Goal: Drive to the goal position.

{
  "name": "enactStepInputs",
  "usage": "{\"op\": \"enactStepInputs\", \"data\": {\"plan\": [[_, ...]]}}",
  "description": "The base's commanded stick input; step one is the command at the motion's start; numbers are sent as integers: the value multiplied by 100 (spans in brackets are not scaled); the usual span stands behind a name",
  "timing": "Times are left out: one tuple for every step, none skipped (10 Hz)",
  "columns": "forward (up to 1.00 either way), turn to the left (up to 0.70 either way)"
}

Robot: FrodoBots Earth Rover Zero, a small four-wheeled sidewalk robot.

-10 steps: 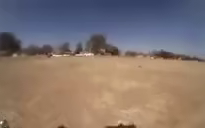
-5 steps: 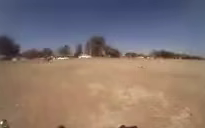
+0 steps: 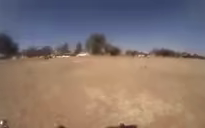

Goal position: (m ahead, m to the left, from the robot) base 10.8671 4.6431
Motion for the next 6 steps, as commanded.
{"op": "enactStepInputs", "data": {"plan": [[100,0],[100,0],[100,0],[100,0],[100,0],[100,0]]}}
